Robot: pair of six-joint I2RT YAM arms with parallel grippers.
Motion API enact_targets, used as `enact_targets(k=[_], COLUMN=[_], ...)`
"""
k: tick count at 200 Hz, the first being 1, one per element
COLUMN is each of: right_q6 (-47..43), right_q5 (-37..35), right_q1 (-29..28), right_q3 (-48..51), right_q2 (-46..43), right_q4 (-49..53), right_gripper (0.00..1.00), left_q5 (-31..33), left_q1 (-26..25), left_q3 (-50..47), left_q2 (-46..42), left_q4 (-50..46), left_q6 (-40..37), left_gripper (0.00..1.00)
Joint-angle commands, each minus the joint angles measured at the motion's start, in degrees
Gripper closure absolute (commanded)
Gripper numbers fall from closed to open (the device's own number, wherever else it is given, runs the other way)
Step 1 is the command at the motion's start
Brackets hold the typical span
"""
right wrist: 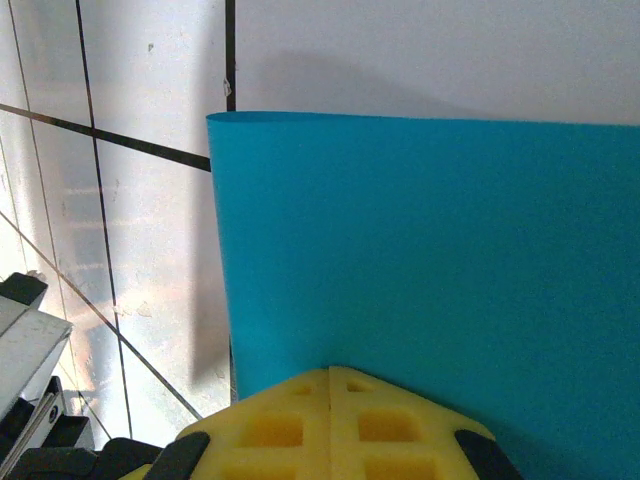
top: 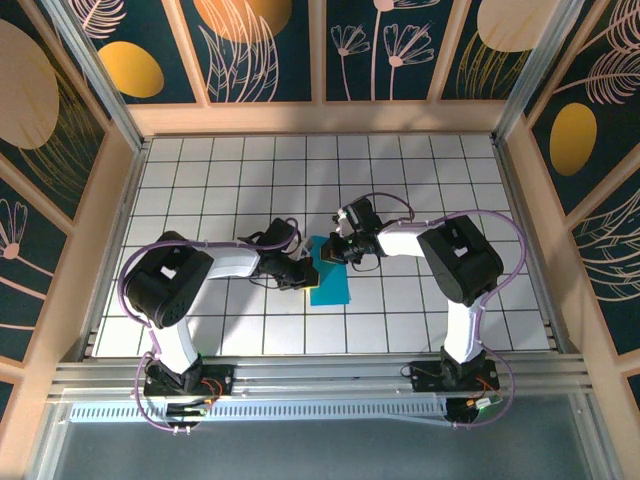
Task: Fold a paper plane with a square sheet of paper (fold left side to right side)
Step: Hold the square sheet of paper at the center of the table.
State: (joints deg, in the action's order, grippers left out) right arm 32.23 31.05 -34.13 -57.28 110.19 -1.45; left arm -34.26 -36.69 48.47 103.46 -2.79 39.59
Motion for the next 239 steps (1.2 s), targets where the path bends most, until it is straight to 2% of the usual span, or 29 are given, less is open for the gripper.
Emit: enact_targets(k=[1,53,78,91,126,147,184,239], right_q6=[-0.1,-0.7,-1.8,-1.9,2.3,5.7,10.1,8.5], right_q5=[-3.4,-5.2,-7.1,-7.5,-6.3,-5.1,-1.9,-3.9], right_q1=[-0.3,0.0,0.4,0.4,-1.0,-2.7,-6.2,-7.6], right_q3=[-0.6,-4.8,-4.6,-3.3,2.6,7.3,12.1,11.2], right_q2=[0.4,-4.5,-8.9,-11.3,-19.0,-22.0,-18.9,-13.0], right_q4=[3.3,5.0,8.2,9.7,13.9,12.4,4.8,5.9], right_gripper=[1.00,0.78,0.77,0.78,0.93,1.00,1.00,1.00], left_q5=[1.4,2.0,2.2,2.5,3.1,3.2,3.7,3.4], left_q1=[-0.4,-0.9,-1.5,-1.6,-2.0,-2.1,-2.2,-2.2], left_q3=[-1.2,-4.2,-4.9,-5.2,-5.0,-4.6,-3.4,-2.3], left_q2=[1.6,-0.1,-1.0,-1.4,-2.0,-2.0,-1.7,-1.6], left_q4=[-1.7,0.0,1.4,1.8,2.1,2.1,1.2,1.3], left_q6=[-0.7,2.2,4.3,5.1,6.2,6.5,5.9,6.4], left_gripper=[1.00,1.00,1.00,1.00,1.00,1.00,1.00,1.00])
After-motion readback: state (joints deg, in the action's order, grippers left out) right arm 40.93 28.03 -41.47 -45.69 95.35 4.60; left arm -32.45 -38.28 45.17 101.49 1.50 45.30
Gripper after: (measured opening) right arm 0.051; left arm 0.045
